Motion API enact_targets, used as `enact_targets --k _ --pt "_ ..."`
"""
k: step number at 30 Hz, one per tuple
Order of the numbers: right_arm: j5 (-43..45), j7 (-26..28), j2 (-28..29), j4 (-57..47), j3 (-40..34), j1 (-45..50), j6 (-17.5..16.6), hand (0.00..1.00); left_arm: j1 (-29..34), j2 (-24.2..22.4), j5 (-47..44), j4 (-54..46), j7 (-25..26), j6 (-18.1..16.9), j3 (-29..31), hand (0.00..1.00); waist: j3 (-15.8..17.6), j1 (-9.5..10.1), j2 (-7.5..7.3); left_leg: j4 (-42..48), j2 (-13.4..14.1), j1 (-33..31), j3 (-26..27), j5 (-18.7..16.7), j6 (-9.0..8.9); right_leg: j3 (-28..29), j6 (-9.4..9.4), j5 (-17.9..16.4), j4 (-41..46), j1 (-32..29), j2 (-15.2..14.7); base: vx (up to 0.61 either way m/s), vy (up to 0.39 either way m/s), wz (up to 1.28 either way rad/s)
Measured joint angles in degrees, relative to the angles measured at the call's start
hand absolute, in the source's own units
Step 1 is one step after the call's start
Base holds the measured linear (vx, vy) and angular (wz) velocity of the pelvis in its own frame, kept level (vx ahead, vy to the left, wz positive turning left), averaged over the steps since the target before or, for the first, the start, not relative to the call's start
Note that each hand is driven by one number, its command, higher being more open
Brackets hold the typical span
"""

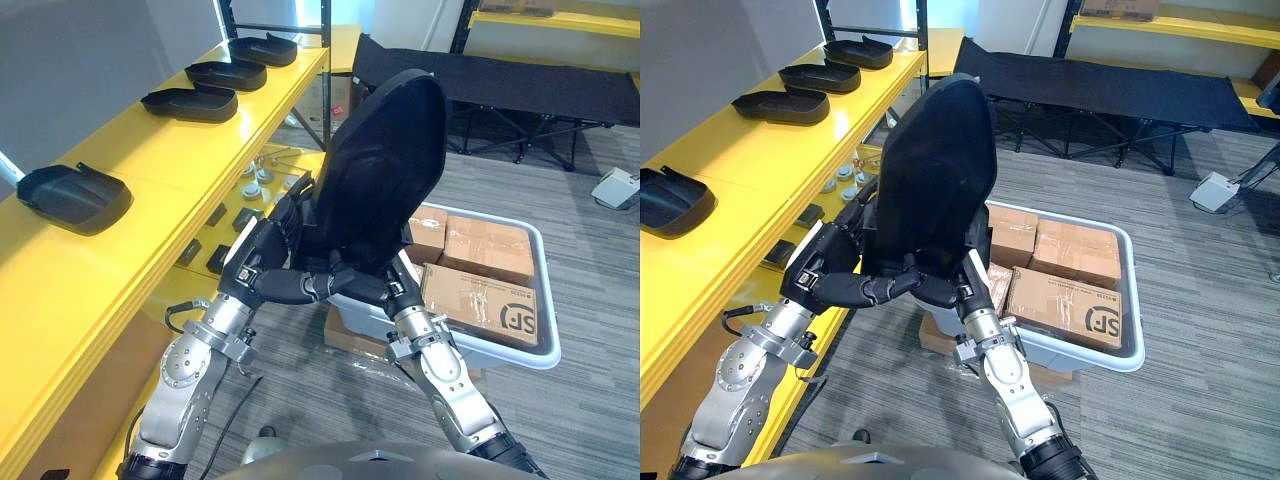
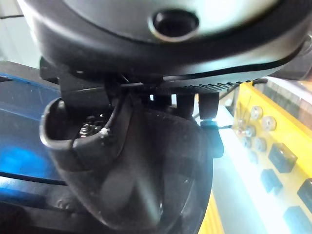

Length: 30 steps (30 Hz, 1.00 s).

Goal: Walk over and take three plastic housings, then place them on the shelf

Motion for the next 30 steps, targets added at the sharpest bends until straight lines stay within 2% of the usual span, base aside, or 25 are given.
enact_targets --k 22,23,30 --pt "1.7 1.1 -1.7 -1.2 4.4 -0.6 0.1 0.0 -1.9 0.1 2.0 0.4 1.9 -0.5 1.8 0.0 -0.7 -0.15 -0.01 0.5 0.0 -0.4 0.0 0.0 0.0 0.0 0.41 0.3 -0.4 0.0 0.0 0.0 0.0 0.0" --pt "1.8 1.1 -1.7 -1.2 4.4 -0.6 0.1 1.0 -1.9 0.1 2.0 0.4 1.9 -0.5 1.8 0.0 -0.7 -0.17 0.07 0.5 0.0 -0.4 0.0 0.0 0.0 0.0 0.42 0.3 -0.4 0.0 0.0 0.0 0.0 0.0" --pt "2.3 1.1 -1.7 -1.2 4.4 -0.6 0.1 1.0 -1.9 0.3 1.9 0.7 2.5 -0.5 0.8 0.0 -0.8 -0.05 0.13 0.6 0.0 -0.4 0.0 0.0 0.0 0.0 0.51 0.4 -0.4 0.0 0.0 0.0 0.0 0.0"
